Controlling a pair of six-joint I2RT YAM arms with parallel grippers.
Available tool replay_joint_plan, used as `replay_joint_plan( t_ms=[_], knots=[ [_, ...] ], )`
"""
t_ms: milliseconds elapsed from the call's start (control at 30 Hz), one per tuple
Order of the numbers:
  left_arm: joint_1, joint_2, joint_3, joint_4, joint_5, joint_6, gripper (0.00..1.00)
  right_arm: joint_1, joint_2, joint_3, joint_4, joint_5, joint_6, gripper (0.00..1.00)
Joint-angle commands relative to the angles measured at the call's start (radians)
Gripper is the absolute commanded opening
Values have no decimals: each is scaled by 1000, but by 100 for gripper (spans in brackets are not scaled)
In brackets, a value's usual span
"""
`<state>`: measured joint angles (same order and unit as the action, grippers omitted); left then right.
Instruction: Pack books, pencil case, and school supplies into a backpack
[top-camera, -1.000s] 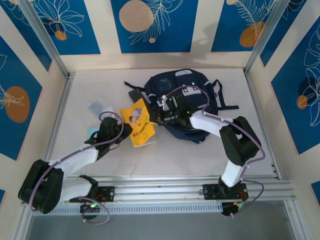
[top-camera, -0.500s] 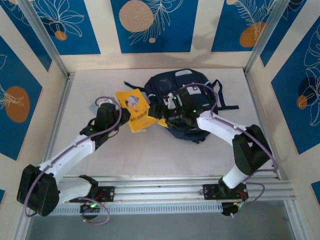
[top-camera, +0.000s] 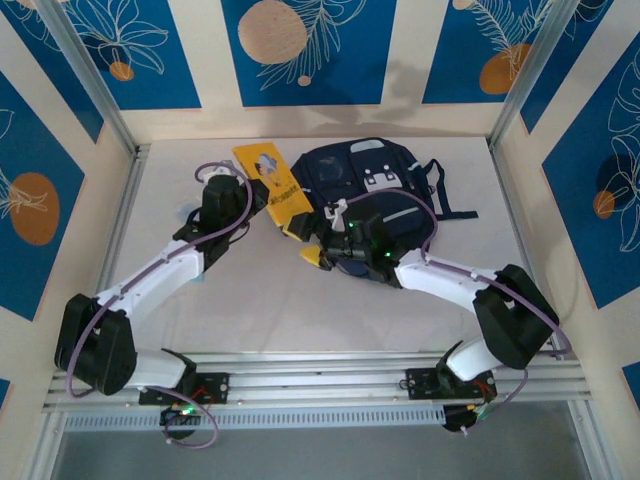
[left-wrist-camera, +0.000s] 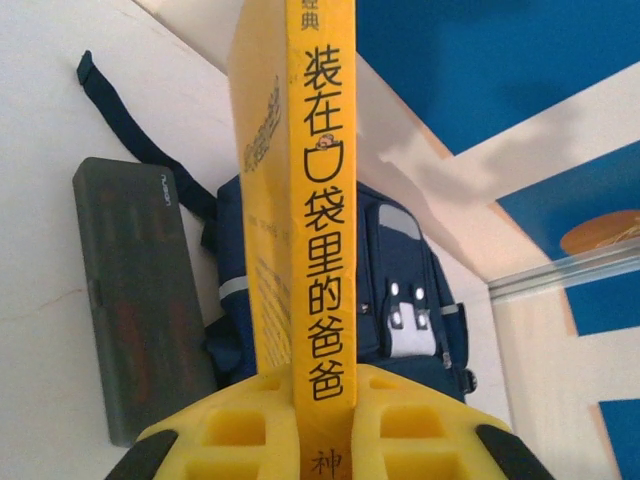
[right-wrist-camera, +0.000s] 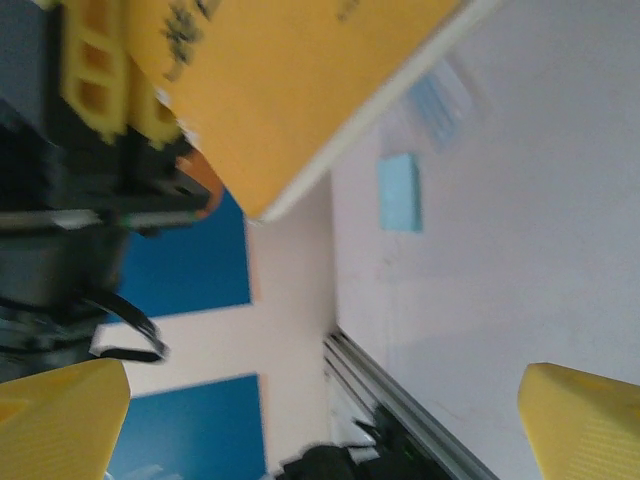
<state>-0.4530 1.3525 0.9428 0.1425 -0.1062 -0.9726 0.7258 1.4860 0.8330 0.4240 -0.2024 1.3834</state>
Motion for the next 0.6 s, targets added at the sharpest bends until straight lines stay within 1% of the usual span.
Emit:
replay_joint_plan(
  t_ms=[0, 133, 300, 333, 400, 467, 500, 533, 567],
  knots=[
    [-12, -19, -14, 172, -17, -74, 0, 22, 53, -31, 278, 125, 146, 100],
    [-39, -44, -47, 208, -51, -101, 0, 33, 136, -9, 368, 124, 212, 99],
    [-58, -75, -90, 226, -56, -136, 0, 34, 210, -21, 517, 221, 241, 100],
    [-59, -80, -99, 226, -53, -141, 0, 29, 216, -23, 533, 241, 230, 100],
    [-62, -91, -117, 222, -50, -151, 0, 16, 223, -21, 533, 270, 213, 97],
    [-66, -103, -135, 213, -46, -158, 0, -5, 231, -20, 534, 279, 209, 90],
    [-67, -109, -142, 210, -46, -161, 0, -14, 234, -19, 541, 277, 206, 83],
    [-68, -114, -151, 207, -46, -164, 0, -23, 238, -20, 549, 273, 201, 74],
    [-70, -119, -159, 206, -43, -168, 0, -32, 240, -20, 554, 272, 203, 62]
  ],
)
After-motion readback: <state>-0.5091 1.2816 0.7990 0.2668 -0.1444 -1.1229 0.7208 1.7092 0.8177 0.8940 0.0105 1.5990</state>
